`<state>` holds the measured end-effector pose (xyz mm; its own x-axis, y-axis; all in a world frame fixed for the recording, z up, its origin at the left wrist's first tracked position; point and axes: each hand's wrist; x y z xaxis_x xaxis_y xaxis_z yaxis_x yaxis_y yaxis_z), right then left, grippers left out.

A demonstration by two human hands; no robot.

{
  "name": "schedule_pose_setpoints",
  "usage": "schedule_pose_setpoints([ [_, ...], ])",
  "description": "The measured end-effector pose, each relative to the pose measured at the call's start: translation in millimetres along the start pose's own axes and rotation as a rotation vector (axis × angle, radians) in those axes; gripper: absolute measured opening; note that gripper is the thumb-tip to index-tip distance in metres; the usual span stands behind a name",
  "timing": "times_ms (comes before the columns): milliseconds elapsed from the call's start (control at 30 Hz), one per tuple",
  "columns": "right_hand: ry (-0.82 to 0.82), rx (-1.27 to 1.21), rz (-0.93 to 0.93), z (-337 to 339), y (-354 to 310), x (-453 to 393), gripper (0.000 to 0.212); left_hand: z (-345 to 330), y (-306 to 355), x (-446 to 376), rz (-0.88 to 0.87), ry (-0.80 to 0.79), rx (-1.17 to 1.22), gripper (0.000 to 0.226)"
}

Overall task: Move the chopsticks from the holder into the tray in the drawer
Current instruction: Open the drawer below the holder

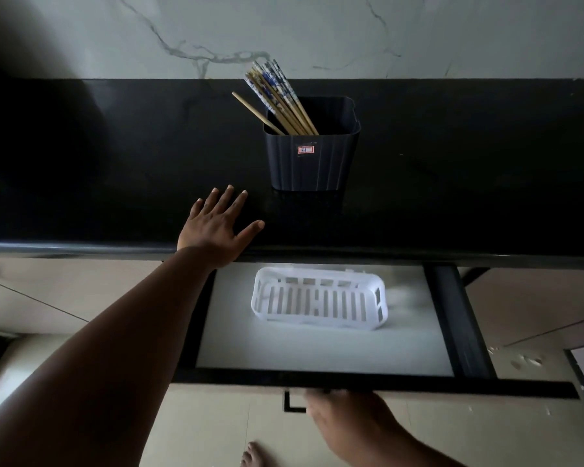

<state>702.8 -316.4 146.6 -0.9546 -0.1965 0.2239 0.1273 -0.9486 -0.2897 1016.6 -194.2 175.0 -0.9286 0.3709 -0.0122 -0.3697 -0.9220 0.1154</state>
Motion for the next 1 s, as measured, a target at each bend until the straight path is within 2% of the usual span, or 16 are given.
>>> schedule_pose_setpoints([
  [67,0.034,0.034,-0.012,-7.7,-10.7,14.0,0.028,-0.1,0.2,0.6,0.003,0.004,0.001,0.086],
  [233,0.119,0.094,0.015,-24.6,-21.1,28.0,0.016,0.2,0.8,0.9,0.001,0.006,0.001,0.084],
  [333,0.056,0.039,0.012,-26.2,-22.1,33.0,0.025,0.8,1.6,1.4,0.0,0.004,-0.003,0.083],
  [433,0.022,0.007,0.0,-21.3,-26.6,34.5,0.021,0.6,1.5,1.8,0.0,0.0,-0.003,0.081],
  [500,-0.001,-0.061,-0.029,-12.8,-26.1,35.4,0.018,0.2,2.3,2.7,0.001,0.0,0.003,0.08],
  [667,-0.273,-0.408,-0.019,4.8,-25.6,26.8,0.032,0.0,4.0,4.3,0.004,-0.021,-0.005,0.081],
  [767,-0.273,-0.585,-0.069,50.1,-21.6,14.9,0.046,-0.5,3.4,5.5,-0.002,-0.037,0.003,0.081],
  [800,-0.268,-0.567,-0.058,71.6,-19.1,8.5,0.049,-1.1,3.1,5.8,0.001,-0.047,0.009,0.082],
  [867,-0.165,-0.423,-0.022,116.3,-13.8,-8.5,0.052,-1.5,2.6,4.9,0.017,-0.081,0.021,0.083],
  [1000,0.281,-0.222,-0.009,192.6,-9.1,-65.7,0.042,1.8,3.5,1.0,0.04,-0.165,0.036,0.084],
])
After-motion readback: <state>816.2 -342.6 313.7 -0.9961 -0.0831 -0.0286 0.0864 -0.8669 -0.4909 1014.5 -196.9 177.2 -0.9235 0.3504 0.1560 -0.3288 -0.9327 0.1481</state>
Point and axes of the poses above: each hand's wrist, its own x-axis away from the middle knuckle, its own z-axis out of the back of the hand, y = z × x, and after that the axes turned 13 degrees about z, right-handed
